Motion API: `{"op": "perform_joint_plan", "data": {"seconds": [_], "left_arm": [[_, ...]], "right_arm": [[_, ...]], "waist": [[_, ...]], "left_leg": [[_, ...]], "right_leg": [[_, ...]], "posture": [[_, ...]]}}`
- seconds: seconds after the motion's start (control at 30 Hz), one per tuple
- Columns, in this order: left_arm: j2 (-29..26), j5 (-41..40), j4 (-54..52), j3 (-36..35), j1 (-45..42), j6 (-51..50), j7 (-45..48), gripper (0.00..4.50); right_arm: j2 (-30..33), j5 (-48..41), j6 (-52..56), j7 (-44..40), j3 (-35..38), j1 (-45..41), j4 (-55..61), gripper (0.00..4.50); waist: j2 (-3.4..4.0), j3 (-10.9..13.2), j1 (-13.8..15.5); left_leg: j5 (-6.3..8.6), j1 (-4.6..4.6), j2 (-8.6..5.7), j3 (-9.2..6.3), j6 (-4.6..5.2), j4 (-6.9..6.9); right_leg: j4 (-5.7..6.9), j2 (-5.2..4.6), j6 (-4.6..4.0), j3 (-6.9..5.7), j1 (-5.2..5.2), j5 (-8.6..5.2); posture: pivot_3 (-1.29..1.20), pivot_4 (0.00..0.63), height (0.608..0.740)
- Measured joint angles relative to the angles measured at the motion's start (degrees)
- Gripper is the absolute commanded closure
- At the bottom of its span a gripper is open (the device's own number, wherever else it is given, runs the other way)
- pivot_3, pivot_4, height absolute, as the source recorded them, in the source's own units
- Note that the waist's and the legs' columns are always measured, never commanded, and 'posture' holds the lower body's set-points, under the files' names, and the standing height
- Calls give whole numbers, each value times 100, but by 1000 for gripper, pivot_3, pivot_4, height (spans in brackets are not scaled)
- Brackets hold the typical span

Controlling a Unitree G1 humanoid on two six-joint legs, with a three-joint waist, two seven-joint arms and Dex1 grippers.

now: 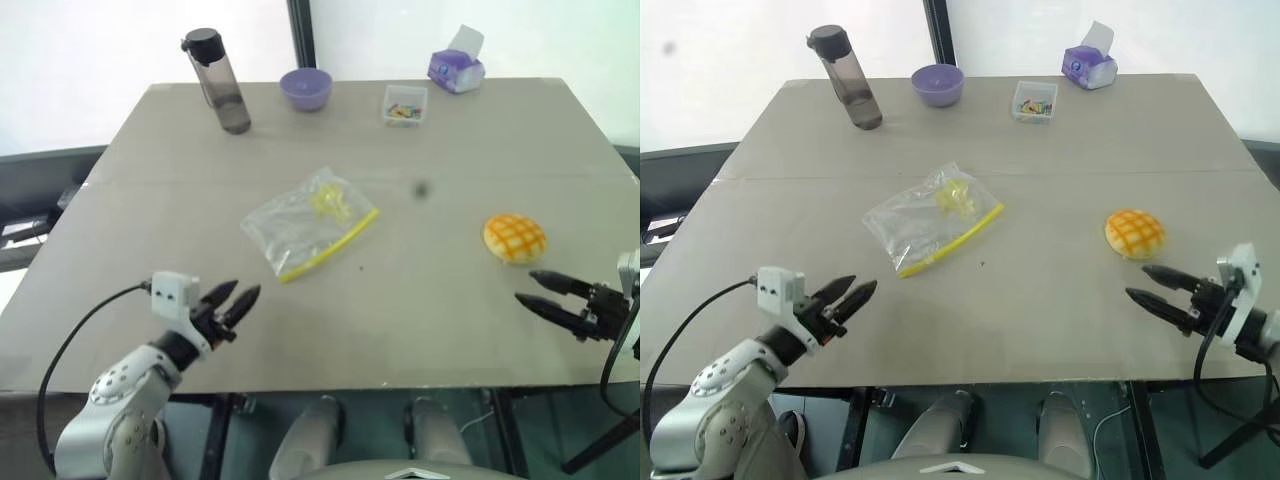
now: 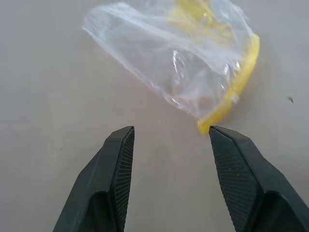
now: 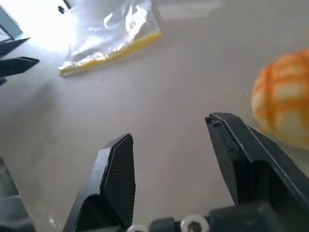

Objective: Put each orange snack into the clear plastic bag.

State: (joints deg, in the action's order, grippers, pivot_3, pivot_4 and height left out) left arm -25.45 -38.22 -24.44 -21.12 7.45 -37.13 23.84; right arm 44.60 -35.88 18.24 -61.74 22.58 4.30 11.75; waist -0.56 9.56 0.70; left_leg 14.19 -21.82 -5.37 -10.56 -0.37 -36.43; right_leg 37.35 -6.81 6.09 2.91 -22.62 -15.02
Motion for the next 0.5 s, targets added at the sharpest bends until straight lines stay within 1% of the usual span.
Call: {"op": "perform_joint_plan", "data": {"seconds": [0.1,0.27,0.4,0.5], "left_arm": [[76,-359,212,-158,-523,-493,-434,1896],[356,-816,422,-176,-938,-1252,-992,1896],[767,-977,726,-76,-1349,-1568,-1357,1896],[919,-988,909,51,-1658,-1684,-1493,1896]], "right_arm": [[11,-24,38,102,-94,-246,407,1765],[22,-8,164,208,-296,-501,614,1765],[25,-8,191,243,-400,-603,747,1765],[25,-5,201,253,-440,-609,776,1765]], "waist": [[-2,0,4],[-7,3,8],[-9,4,19],[-9,4,23]], "left_leg": [[0,-5,-3,-8,-1,0],[-1,-14,-16,-11,-3,0],[-1,-14,-24,-15,-3,-4],[-1,-13,-28,-14,-3,-12]], "right_leg": [[-3,0,0,-7,0,1],[-6,-7,1,-6,-9,2],[-1,-6,1,-12,-8,2],[3,-7,2,-12,-3,2]], "posture": [[0,150,740],[0,150,740],[0,150,740],[0,150,740]]}}
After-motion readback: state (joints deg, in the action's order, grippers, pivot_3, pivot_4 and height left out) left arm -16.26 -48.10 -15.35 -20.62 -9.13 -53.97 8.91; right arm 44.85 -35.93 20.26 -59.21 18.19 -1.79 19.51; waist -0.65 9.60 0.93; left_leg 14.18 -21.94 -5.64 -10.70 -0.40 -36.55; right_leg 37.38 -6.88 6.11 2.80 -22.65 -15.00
